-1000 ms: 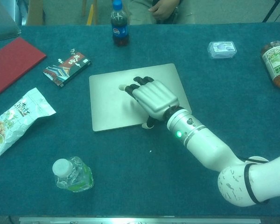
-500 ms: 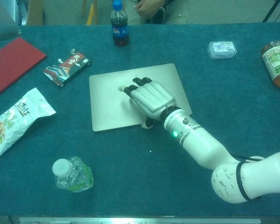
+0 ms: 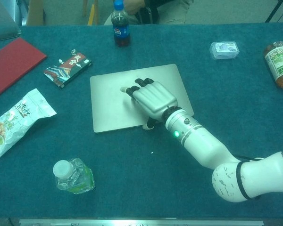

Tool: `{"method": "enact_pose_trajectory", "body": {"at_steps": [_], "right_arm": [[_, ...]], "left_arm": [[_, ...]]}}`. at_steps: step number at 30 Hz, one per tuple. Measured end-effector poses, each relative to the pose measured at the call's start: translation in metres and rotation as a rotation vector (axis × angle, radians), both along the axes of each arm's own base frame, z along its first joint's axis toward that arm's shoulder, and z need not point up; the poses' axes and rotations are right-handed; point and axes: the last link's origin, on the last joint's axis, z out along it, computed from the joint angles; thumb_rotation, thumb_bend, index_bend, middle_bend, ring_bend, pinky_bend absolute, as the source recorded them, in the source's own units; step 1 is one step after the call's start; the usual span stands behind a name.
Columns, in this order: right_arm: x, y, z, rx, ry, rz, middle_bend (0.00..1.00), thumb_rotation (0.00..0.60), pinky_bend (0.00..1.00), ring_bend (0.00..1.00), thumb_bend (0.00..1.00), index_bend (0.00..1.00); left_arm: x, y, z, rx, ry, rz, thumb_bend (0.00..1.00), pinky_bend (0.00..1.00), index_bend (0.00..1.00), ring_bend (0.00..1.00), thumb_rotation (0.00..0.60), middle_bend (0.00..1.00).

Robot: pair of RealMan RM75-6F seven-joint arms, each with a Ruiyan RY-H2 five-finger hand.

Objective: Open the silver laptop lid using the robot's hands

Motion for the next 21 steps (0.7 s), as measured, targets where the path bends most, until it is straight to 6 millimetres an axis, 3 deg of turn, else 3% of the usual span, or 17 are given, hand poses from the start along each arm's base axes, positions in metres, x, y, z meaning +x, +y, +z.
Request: {"method": "enact_pose_trajectory", "body": {"at_steps": [12,21], "right_arm": [[0.0016,-0.0036,0.0002,-0.016,-0.001,-0.001,0.21,0.6,0.11,0.04,0.01,0.12],[0.0066,-0.0055,0.0029,-0.027,-0.007,0.016,0.21,0.6,0.11,0.04,0.14,0.12]], "left_arm": [[-0.0025,-0.0008,0.0011,0.006,-0.005,0.003,0.42,0.07,0.22,0.09,0.6,0.17],[-0.0036,-0.0009,0.0016,0.01,-0.007,0.002,0.42,0.07,0.22,0.09,0.6,0.17]]}}
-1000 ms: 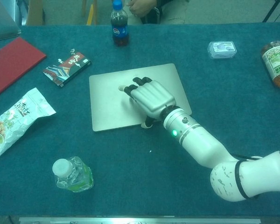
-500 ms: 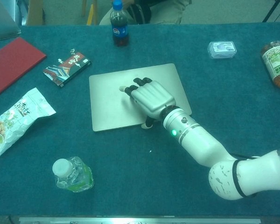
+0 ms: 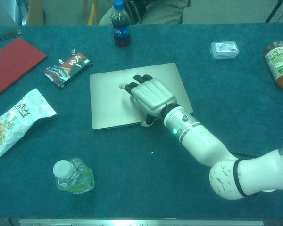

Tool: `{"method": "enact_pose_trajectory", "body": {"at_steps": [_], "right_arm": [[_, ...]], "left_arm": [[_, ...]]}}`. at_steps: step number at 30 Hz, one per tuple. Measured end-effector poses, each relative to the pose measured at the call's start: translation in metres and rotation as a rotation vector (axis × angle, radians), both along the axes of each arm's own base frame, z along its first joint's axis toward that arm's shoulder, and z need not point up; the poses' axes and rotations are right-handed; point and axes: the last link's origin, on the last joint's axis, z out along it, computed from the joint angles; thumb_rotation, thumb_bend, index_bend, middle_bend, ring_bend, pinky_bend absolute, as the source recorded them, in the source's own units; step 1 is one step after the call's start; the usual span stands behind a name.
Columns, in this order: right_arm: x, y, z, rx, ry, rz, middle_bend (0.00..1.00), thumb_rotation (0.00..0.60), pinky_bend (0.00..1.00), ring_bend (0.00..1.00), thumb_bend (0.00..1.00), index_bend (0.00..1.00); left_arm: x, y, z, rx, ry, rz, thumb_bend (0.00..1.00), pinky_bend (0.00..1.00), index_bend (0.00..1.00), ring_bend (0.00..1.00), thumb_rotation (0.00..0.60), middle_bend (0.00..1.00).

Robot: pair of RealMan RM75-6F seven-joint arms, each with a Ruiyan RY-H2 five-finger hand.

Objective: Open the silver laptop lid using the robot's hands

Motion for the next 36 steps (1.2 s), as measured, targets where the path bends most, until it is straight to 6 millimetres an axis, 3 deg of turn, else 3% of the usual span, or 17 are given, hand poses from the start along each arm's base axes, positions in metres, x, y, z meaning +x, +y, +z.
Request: {"method": "enact_pose_trajectory", "body": {"at_steps": [10,36], "right_arm": [[0.008,-0.005,0.006,-0.026,-0.006,0.032,0.21,0.6,0.11,0.04,0.28,0.12],[0.056,-0.032,0.035,-0.166,0.031,0.166,0.21,0.6,0.11,0.04,0.28,0.12]], "left_arm": [[-0.001,0.004,0.0,-0.03,0.021,-0.008,0.42,0.07,0.23,0.09,0.6,0.17],[0.012,0.02,-0.023,-0.22,0.041,-0.079,0.42,0.07,0.23,0.1,0.6,0.2]]}}
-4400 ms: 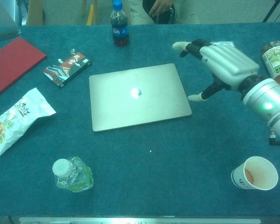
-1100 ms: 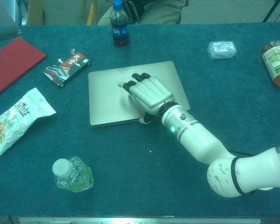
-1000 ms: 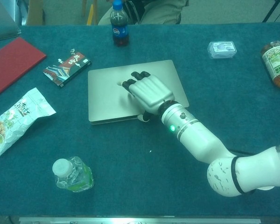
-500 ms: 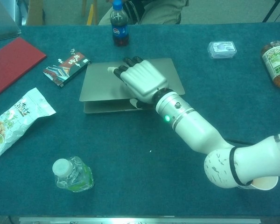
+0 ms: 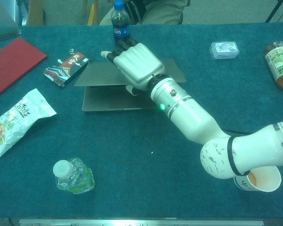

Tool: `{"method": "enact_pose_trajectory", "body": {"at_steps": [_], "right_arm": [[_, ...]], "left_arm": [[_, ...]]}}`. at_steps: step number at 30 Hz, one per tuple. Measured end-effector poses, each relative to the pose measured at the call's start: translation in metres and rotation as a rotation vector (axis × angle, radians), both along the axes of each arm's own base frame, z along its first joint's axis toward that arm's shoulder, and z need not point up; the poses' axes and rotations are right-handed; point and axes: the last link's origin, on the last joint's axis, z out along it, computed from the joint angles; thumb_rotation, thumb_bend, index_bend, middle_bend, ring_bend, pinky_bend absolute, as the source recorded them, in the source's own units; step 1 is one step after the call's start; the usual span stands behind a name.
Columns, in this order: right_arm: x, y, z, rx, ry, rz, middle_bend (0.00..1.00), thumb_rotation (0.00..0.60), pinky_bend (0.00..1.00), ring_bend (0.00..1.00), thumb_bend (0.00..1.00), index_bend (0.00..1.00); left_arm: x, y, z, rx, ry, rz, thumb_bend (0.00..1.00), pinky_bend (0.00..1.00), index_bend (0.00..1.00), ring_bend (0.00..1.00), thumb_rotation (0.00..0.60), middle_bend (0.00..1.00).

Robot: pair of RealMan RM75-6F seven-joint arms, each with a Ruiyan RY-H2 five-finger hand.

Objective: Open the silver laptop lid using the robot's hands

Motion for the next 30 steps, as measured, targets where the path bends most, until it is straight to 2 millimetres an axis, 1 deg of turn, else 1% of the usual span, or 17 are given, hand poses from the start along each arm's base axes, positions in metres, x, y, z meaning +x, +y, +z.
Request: {"method": "enact_pose_trajectory", "body": {"at_steps": [12,18,23,30], "right_arm": [[0.012,-0.011,0.007,-0.05,0.007,0.01,0.21,0.6,0.11,0.04,0.28,0.12],[0.016,-0.014,0.008,-0.065,0.012,0.018,0.21,0.6,0.11,0.04,0.28,0.12],[0.017,-0.016,0.008,-0.075,0.021,0.023,0.21,0.6,0.11,0.04,0.28,0.12],[0.019,-0.018,0.006,-0.085,0.031,0.034,0.21,0.6,0.11,0.04,0.28,0.12]], "left_arm": [[0.017,0.021,-0.026,-0.156,0.001,-0.105,0.42,0.07,0.23,0.1,0.6,0.17],[0.027,0.032,-0.046,-0.249,0.013,-0.161,0.42,0.07,0.23,0.1,0.6,0.16],[0.036,0.042,-0.066,-0.319,0.009,-0.2,0.42,0.07,0.23,0.1,0.6,0.15],[0.046,0.052,-0.088,-0.394,0.02,-0.235,0.42,0.07,0.19,0.1,0.6,0.11]]}}
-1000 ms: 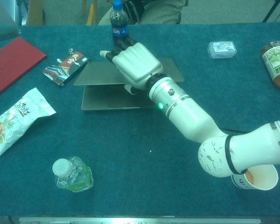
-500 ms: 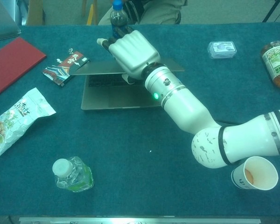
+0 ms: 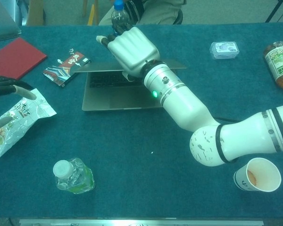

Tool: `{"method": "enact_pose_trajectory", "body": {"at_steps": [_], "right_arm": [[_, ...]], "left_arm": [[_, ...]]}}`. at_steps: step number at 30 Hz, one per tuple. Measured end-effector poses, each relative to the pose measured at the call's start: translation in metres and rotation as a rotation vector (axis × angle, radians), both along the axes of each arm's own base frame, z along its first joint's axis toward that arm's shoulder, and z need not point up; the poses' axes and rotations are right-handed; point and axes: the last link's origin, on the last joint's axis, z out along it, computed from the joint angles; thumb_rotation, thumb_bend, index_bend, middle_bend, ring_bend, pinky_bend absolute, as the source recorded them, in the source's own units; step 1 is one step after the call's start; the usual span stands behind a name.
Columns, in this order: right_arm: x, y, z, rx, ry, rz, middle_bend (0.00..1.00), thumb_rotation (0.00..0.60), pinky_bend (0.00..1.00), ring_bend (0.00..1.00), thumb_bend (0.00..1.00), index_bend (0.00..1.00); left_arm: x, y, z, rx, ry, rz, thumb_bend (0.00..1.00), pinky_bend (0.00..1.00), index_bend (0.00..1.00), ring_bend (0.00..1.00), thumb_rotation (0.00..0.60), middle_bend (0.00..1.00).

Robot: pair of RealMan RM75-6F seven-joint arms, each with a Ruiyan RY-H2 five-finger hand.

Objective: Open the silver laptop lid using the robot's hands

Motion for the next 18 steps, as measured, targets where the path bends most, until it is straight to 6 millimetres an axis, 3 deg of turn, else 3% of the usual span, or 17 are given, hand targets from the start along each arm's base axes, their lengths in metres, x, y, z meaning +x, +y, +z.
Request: {"method": "enact_pose_trajectory", "body": {"at_steps": [18], "right_arm": [[0.006,-0.002,-0.002,-0.009,0.003,0.007,0.21,0.6,0.11,0.04,0.28,0.12]], "left_arm": [[0.035,0.029,-0.052,-0.099,0.032,-0.055,0.42,0.07,0.14,0.08,0.6,0.08]]}}
